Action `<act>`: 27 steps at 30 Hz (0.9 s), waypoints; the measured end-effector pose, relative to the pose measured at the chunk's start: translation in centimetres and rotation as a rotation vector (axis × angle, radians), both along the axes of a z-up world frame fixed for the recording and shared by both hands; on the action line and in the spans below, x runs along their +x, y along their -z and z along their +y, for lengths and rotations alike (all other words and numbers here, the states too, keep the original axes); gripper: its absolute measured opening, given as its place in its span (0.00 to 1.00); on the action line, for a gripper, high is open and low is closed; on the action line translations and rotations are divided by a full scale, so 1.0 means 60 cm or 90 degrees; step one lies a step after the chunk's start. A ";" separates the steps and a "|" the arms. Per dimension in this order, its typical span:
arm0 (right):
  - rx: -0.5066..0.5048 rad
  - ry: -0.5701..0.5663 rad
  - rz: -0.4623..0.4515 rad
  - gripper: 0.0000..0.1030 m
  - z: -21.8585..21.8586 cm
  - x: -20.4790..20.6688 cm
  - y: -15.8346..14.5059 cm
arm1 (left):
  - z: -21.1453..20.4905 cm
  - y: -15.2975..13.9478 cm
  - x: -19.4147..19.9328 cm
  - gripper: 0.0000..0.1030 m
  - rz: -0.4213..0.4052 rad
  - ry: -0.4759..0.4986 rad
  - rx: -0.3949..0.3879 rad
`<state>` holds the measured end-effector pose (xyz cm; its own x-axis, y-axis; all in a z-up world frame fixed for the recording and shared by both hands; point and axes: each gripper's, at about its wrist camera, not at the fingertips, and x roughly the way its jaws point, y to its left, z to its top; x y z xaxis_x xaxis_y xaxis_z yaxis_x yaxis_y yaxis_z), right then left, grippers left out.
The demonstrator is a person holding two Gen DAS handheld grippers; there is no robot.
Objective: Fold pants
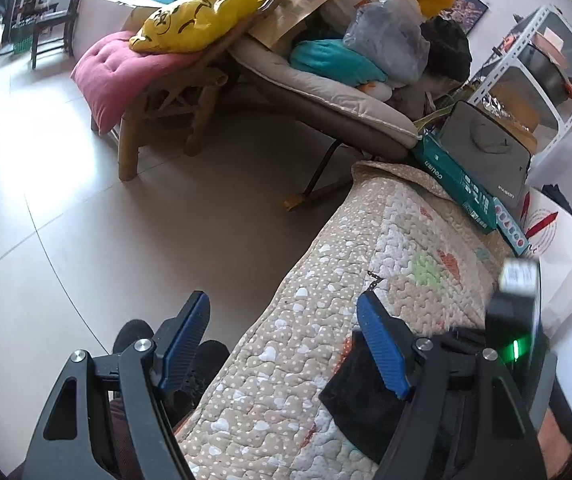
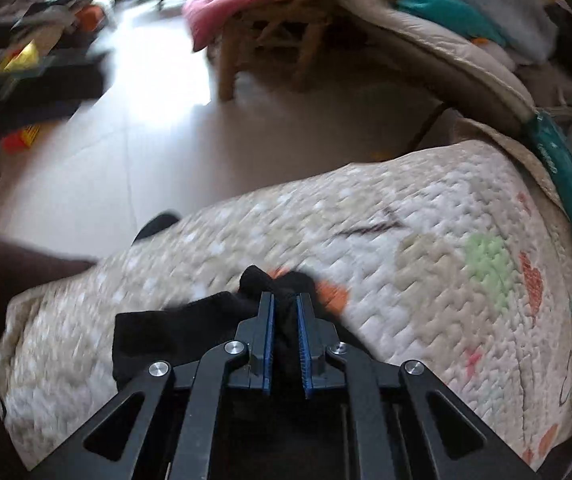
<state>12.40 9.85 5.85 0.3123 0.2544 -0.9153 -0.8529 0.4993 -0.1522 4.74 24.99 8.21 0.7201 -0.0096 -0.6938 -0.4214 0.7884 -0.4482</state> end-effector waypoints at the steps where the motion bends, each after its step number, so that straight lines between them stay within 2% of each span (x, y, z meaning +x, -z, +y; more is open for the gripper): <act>1: 0.006 0.017 -0.008 0.11 0.006 0.016 -0.001 | -0.003 0.001 0.003 0.73 0.004 0.001 0.007; 2: 0.008 0.030 -0.011 0.12 0.014 0.028 0.000 | -0.003 0.002 0.004 0.73 0.006 0.003 0.008; 5: 0.008 0.070 0.000 0.22 0.035 0.068 0.014 | -0.004 0.005 0.009 0.73 0.015 -0.001 0.020; 7: 0.007 0.098 0.001 0.48 0.035 0.089 0.018 | -0.008 0.007 0.013 0.73 0.021 0.002 0.034; 10: 0.056 0.137 -0.008 0.60 -0.005 0.094 -0.020 | -0.021 0.006 0.016 0.73 0.025 0.015 0.060; 12: 0.072 0.168 -0.023 0.61 -0.061 0.088 -0.057 | -0.031 0.006 0.019 0.73 0.028 0.027 0.078; 15: 0.089 0.215 -0.026 0.61 -0.191 0.066 -0.108 | -0.040 0.007 0.020 0.73 0.032 0.040 0.089; 19: 0.099 0.360 -0.012 0.61 -0.438 0.019 -0.143 | -0.047 0.014 0.022 0.73 0.043 0.053 0.081; 22: 0.113 0.499 0.032 0.61 -0.603 -0.002 -0.135 | -0.057 0.018 0.023 0.73 0.051 0.055 0.091; 23: 0.126 0.542 0.046 0.61 -0.645 -0.008 -0.131 | -0.063 0.017 0.024 0.73 0.051 0.058 0.107; 25: 0.185 0.621 0.084 0.61 -0.726 -0.026 -0.119 | -0.074 0.014 0.023 0.73 0.046 0.067 0.135; 27: 0.238 0.676 0.123 0.61 -0.774 -0.032 -0.097 | -0.086 0.013 0.023 0.73 0.045 0.078 0.162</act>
<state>10.46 -36.60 11.67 0.3952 0.2126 -0.8936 0.0337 0.9688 0.2454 6.14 19.83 7.45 0.6739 0.0872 -0.7337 -0.3393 0.9187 -0.2024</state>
